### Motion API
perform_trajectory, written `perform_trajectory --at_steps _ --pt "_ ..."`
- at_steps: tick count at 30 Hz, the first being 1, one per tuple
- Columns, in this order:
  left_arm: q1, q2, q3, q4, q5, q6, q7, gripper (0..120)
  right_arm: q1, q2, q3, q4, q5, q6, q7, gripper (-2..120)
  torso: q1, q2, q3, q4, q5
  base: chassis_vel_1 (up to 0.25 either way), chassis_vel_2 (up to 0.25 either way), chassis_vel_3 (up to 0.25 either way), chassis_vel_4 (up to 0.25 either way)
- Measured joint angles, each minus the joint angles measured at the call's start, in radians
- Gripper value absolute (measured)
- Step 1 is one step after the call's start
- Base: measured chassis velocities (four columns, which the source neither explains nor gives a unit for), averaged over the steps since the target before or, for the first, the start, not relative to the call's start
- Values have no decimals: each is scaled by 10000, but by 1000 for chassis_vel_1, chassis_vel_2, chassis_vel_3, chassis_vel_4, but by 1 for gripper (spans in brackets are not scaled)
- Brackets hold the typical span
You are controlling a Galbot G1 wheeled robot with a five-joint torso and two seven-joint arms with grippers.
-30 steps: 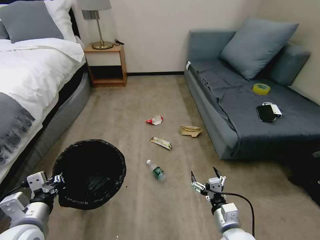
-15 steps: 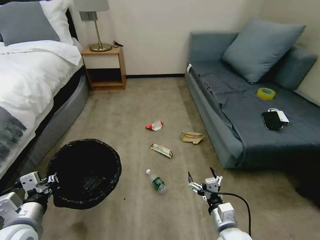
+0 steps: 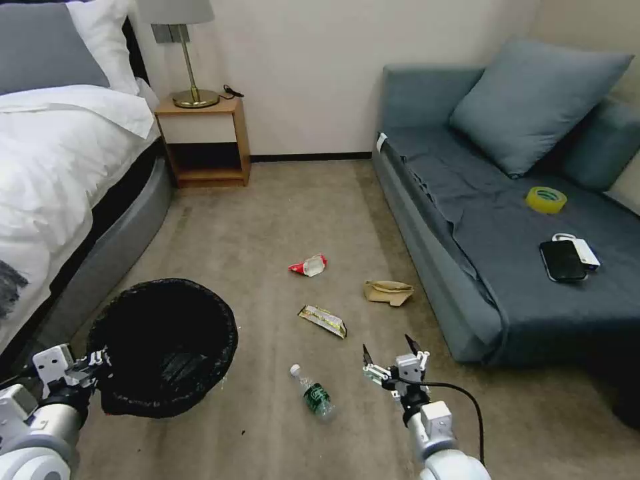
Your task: Pick up the trash bin, then pick up the garbage on the floor and place it into the trash bin.
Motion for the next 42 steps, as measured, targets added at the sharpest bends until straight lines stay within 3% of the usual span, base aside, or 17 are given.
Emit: perform_trajectory --at_steps 12,16,22,25,33,42 --pt "-37 33 -57 116 12 49 30 4 1658 -1588 -2095 -656 1777 -1483 33 100 0 0 -1 1 1 0 0 0 0" --pt "-38 3 -127 157 46 67 60 4 2657 -2643 -3148 -1088 3193 -3230 157 100 0 0 -1 0 0 0 0 0 0" --pt "-63 -6 -262 213 40 88 111 4 3899 -3340 -4011 -1431 4574 -4292 -115 100 0 0 0 0 1 0 0 0 0" --pt "-66 -61 -383 296 39 92 192 4 5196 -3673 -4983 -1760 5583 -5419 -502 100 0 0 0 2 1 0 0 0 0" --pt "-55 -265 -690 387 -16 90 310 4 7357 -3604 -6798 -3164 7080 -6494 -736 100 0 0 0 2 1 0 0 0 0" --pt "-318 -200 -685 694 -32 115 339 4 8236 -3073 -7681 -4505 7072 -6607 -1175 100 0 1 0 2 1 0 0 0 0"
